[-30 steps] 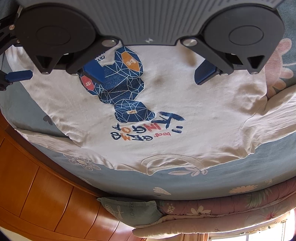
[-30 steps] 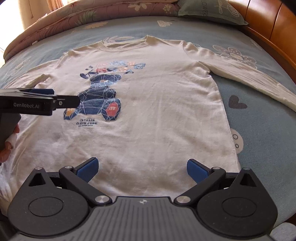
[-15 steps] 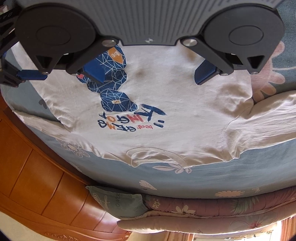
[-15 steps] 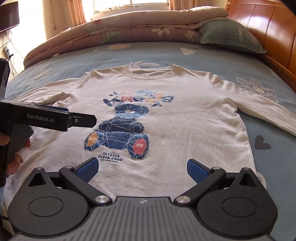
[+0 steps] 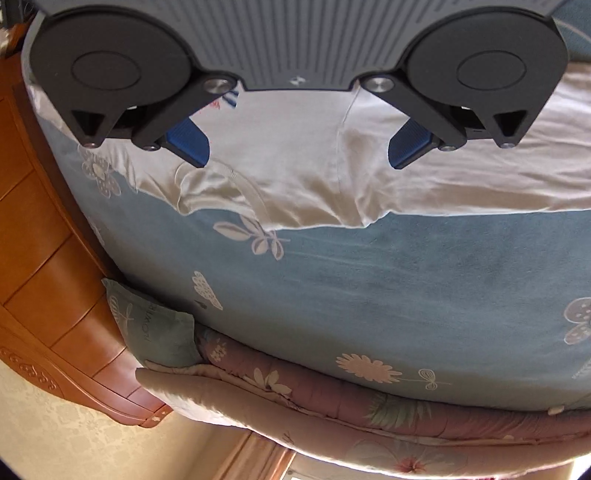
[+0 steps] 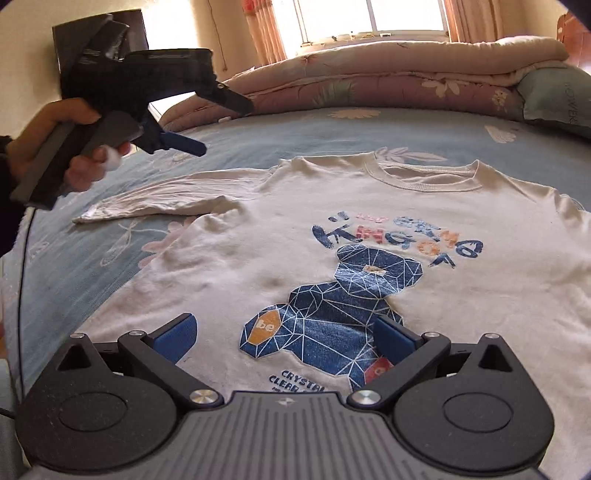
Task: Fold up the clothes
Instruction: 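Move the open left gripper over to the sleeve nearest it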
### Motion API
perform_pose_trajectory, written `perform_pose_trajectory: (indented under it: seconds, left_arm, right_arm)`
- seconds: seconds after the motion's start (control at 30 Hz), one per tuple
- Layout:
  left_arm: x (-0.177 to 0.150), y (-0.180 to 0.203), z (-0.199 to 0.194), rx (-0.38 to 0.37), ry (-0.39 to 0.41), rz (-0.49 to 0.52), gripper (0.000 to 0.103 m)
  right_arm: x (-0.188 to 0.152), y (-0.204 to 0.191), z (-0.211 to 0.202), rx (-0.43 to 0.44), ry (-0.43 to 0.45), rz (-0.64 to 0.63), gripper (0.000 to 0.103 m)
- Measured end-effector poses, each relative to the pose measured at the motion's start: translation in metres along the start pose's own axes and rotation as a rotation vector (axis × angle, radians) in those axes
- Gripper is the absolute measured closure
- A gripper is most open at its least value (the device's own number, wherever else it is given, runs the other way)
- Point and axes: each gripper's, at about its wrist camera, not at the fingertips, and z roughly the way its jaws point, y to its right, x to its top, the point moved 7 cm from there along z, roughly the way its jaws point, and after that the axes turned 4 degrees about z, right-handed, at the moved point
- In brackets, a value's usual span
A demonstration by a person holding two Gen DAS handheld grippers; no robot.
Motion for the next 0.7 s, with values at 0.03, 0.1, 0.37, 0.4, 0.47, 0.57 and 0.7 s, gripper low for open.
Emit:
perform_pose_trajectory:
  seconds: [0.03, 0.1, 0.37, 0.4, 0.47, 0.57, 0.7]
  left_arm:
    - [0.007, -0.003, 0.014, -0.023, -0.021, -0.037, 0.001]
    - [0.011, -0.007, 0.046, -0.059, -0.074, -0.106, 0.001]
    - [0.013, -0.031, 0.109, 0.039, -0.077, -0.084, 0.001]
    - [0.018, -0.036, 0.112, 0.057, -0.061, -0.093, 0.001]
    - [0.027, -0.045, 0.114, 0.078, -0.044, -0.141, 0.001]
    - [0.036, -0.044, 0.106, 0.087, -0.018, -0.188, 0.001]
    - [0.036, -0.014, 0.086, -0.027, 0.007, -0.171, 0.001]
  right_arm:
    - [0.002, 0.002, -0.004, -0.005, 0.015, 0.002, 0.0]
    - [0.007, 0.007, -0.01, -0.034, 0.047, 0.002, 0.0]
    - [0.008, 0.028, -0.006, -0.041, 0.022, 0.119, 0.0]
    - [0.007, 0.028, -0.005, -0.041, 0.018, 0.124, 0.0]
    - [0.006, 0.027, -0.005, -0.049, 0.016, 0.114, 0.0]
    - [0.006, 0.026, -0.006, -0.06, 0.021, 0.095, 0.0]
    - [0.007, 0.026, -0.008, -0.057, 0.028, 0.1, 0.0]
